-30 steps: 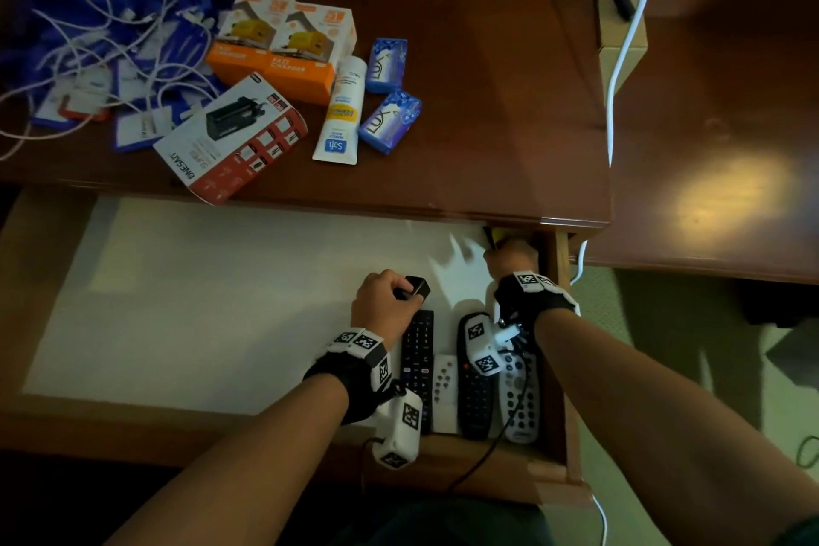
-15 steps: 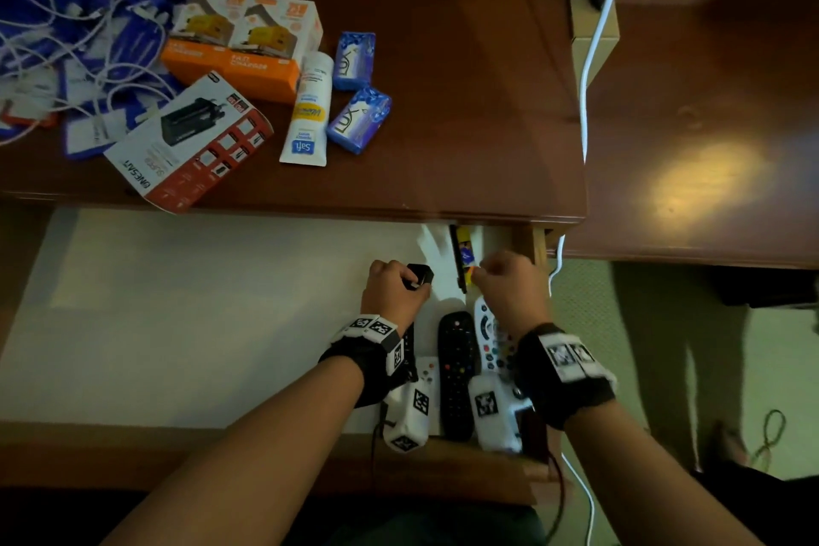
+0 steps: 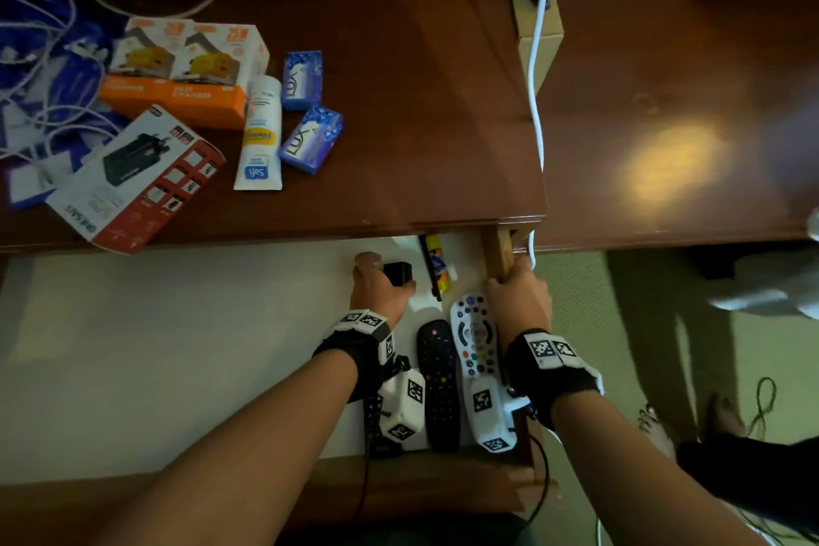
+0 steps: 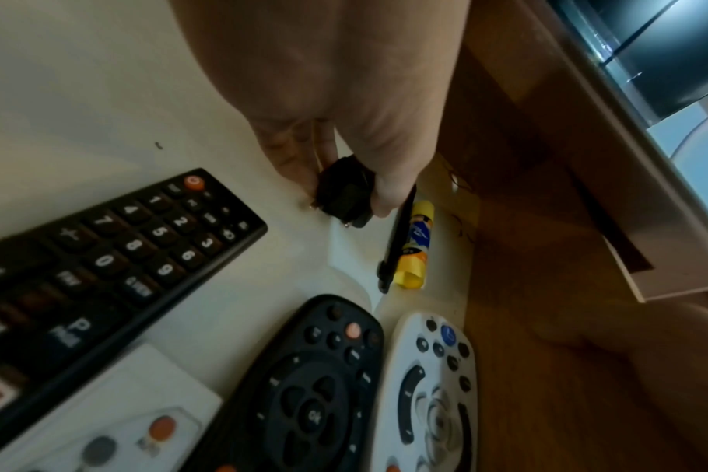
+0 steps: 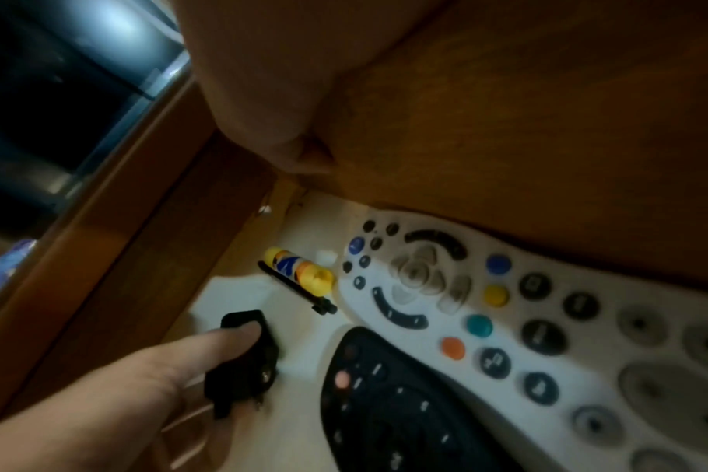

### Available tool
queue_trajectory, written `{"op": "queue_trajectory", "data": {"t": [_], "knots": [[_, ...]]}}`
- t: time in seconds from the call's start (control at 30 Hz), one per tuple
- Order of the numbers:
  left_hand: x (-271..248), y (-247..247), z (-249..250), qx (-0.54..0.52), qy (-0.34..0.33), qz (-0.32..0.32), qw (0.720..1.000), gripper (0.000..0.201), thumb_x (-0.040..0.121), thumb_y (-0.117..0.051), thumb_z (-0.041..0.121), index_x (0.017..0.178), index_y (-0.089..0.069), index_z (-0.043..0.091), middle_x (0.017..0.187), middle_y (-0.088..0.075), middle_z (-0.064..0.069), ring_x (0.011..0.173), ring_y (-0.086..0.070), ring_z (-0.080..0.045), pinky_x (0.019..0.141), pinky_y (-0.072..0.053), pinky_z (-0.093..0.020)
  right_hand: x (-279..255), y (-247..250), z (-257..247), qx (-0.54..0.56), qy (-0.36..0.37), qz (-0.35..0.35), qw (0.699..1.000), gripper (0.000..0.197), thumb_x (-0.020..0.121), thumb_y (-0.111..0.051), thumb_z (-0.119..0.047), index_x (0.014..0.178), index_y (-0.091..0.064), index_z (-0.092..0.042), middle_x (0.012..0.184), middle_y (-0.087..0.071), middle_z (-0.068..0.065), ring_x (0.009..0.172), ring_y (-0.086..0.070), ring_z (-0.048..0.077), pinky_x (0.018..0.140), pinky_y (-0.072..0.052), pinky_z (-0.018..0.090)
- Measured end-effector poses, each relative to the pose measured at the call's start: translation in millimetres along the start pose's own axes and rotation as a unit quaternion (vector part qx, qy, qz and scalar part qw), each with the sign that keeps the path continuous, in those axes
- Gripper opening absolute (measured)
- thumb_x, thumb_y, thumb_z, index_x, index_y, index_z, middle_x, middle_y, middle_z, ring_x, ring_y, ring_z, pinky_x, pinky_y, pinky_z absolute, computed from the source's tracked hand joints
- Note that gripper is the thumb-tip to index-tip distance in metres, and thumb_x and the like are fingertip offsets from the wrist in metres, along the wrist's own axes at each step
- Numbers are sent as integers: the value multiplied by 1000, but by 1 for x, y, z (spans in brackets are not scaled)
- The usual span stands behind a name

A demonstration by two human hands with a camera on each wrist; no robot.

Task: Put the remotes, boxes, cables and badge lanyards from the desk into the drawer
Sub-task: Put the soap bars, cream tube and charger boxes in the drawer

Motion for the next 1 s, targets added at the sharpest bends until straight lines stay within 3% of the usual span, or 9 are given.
{"op": "queue_trajectory", "data": {"t": [0.2, 0.4, 0.6, 0.87, 1.0], "knots": [[8, -11, 3, -2, 6, -2, 1000, 71, 79, -75, 32, 134, -35, 11, 136, -40, -16, 115, -52, -39, 93, -45, -40, 1, 1, 1, 1, 6, 12, 1000, 16, 87, -53, -21, 95, -41, -13, 82, -52, 9, 75, -49, 28, 70, -39, 32], [22, -29, 17, 33, -24, -26, 999, 64, 82, -70, 40, 132, -44, 10, 130, -39, -18, 112, -52, -41, 98, -45, -42, 4, -3, 4, -9, 4, 11, 1000, 17, 87, -53, -23, 96, -44, -11, 86, -57, 10, 74, -52, 28, 69, -39, 32], [29, -42, 30, 89, -52, -49, 994, 60, 84, -65, 47, 132, -47, 16, 131, -42, -17, 117, -46, -37, 97, -40, -37, 6, -4, 3, -18, -1, 14, 1000, 23, 86, -52, -23, 103, -46, -8, 86, -52, 10, 75, -49, 28, 70, -40, 33], [26, -61, 44, 82, -87, -102, 988, 71, 77, -69, 52, 137, -45, 23, 137, -44, -14, 118, -52, -35, 102, -43, -41, 8, -5, 4, -23, -5, 22, 1000, 24, 86, -54, -26, 101, -46, -8, 84, -52, 8, 78, -52, 29, 73, -44, 36], [15, -66, 54, 38, -98, -99, 989, 73, 79, -71, 44, 142, -40, 25, 139, -37, -13, 122, -48, -32, 102, -41, -33, 8, -7, 5, -22, -3, 25, 999, 26, 87, -52, -32, 101, -48, -10, 86, -57, 8, 78, -56, 29, 75, -49, 39]]}}
Point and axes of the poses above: each hand's wrist, its own x-axis towards the middle knuckle, its own y-axis out of the back of the hand, z = x × y, the point moved 6 cm from there along x, towards the middle knuckle
